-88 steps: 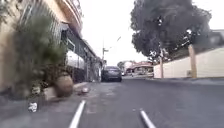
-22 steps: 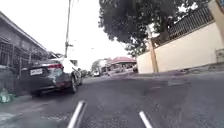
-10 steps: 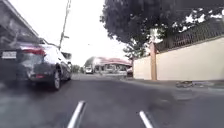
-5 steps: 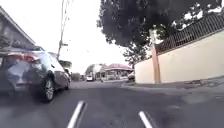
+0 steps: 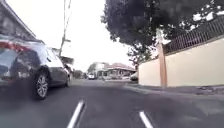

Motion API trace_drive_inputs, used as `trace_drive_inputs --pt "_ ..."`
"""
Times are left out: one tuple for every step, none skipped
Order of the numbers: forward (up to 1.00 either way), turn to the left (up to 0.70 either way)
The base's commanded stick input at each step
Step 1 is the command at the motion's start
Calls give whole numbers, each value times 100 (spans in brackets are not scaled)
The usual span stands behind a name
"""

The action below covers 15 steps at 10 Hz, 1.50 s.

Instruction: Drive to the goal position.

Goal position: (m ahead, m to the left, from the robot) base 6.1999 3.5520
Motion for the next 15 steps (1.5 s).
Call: trace_drive_inputs --pt "100 0" --pt "100 23" --pt "100 31" --pt "100 10" --pt "100 0" --pt "100 0" --pt "100 0" --pt "100 0" --pt "100 0" --pt "100 0" --pt "100 0" --pt "100 7" --pt "100 24" --pt "100 39" --pt "100 8"
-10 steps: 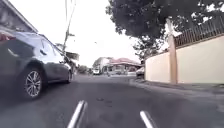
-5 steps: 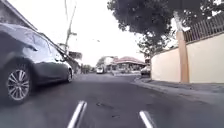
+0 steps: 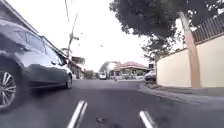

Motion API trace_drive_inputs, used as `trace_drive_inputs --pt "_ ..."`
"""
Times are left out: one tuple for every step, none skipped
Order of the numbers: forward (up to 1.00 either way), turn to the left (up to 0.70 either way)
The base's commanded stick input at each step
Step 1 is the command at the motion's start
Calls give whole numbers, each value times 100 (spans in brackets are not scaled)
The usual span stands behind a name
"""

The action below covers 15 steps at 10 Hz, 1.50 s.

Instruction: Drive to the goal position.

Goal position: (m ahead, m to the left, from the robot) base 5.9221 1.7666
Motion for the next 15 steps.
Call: trace_drive_inputs --pt "100 6" --pt "100 13" --pt "100 21" --pt "100 29" --pt "100 36" --pt "100 34" --pt "100 24" --pt "100 14" --pt "100 4" --pt "100 0" --pt "100 0" --pt "100 0" --pt "100 0" --pt "100 0" --pt "100 5"
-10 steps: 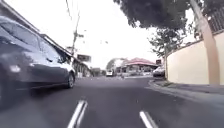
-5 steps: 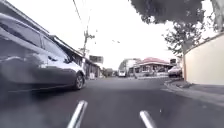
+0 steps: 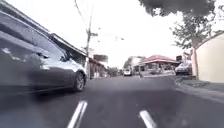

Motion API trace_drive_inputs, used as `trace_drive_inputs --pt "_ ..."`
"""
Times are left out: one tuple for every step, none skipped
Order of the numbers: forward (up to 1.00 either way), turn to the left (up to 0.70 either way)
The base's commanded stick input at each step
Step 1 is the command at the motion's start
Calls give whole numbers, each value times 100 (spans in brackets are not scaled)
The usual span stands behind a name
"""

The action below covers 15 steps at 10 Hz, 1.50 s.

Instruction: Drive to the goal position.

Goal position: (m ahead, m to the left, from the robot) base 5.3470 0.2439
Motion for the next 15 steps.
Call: trace_drive_inputs --pt "100 17" --pt "100 29" --pt "100 27" --pt "100 26" --pt "100 26" --pt "100 26" --pt "100 14" --pt "100 1" --pt "100 8" --pt "100 17" --pt "100 25" --pt "100 -1" --pt "100 -30" --pt "100 -40" --pt "100 -40"
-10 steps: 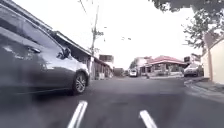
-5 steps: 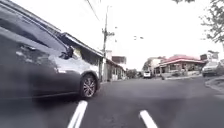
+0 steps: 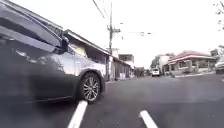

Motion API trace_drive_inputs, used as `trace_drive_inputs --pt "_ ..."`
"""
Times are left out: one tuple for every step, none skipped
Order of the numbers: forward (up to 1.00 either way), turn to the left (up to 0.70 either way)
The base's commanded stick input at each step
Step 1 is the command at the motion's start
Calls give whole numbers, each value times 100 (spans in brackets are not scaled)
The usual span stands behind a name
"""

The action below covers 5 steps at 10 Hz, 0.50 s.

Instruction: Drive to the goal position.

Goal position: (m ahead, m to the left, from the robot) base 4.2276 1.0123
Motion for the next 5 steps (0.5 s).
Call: trace_drive_inputs --pt "100 -40" --pt "100 -40" --pt "100 -40" --pt "100 -40" --pt "100 -40"
